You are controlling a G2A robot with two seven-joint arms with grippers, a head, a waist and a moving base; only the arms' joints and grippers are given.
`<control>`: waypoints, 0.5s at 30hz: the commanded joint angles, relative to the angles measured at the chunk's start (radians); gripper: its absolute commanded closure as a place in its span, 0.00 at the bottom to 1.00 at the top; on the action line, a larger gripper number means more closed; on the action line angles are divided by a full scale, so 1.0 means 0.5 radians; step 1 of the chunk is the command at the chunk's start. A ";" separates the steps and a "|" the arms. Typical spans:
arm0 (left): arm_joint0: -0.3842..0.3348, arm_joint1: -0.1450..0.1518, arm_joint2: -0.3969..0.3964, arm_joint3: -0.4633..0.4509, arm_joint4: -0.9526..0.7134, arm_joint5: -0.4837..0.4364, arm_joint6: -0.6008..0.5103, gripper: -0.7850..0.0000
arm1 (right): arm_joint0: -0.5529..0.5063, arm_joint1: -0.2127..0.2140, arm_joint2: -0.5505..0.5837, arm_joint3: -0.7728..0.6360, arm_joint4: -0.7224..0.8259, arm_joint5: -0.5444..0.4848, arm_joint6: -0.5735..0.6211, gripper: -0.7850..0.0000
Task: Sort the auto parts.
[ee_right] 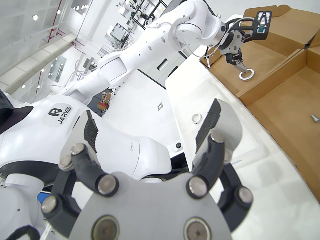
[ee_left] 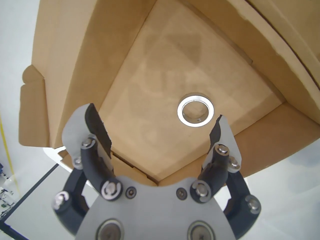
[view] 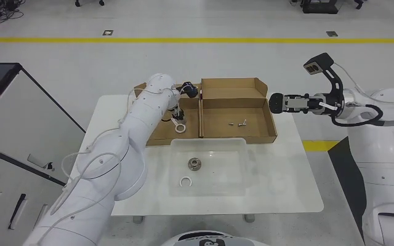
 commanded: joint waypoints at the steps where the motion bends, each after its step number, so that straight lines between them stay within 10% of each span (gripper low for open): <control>1: -0.026 0.009 -0.007 -0.013 0.001 -0.050 0.026 0.00 | 0.000 0.000 0.000 0.000 0.000 0.000 0.000 0.00; 15: -0.118 0.096 -0.050 -0.123 0.021 -0.464 0.212 0.00 | 0.000 0.000 0.000 0.000 0.000 0.000 0.000 0.00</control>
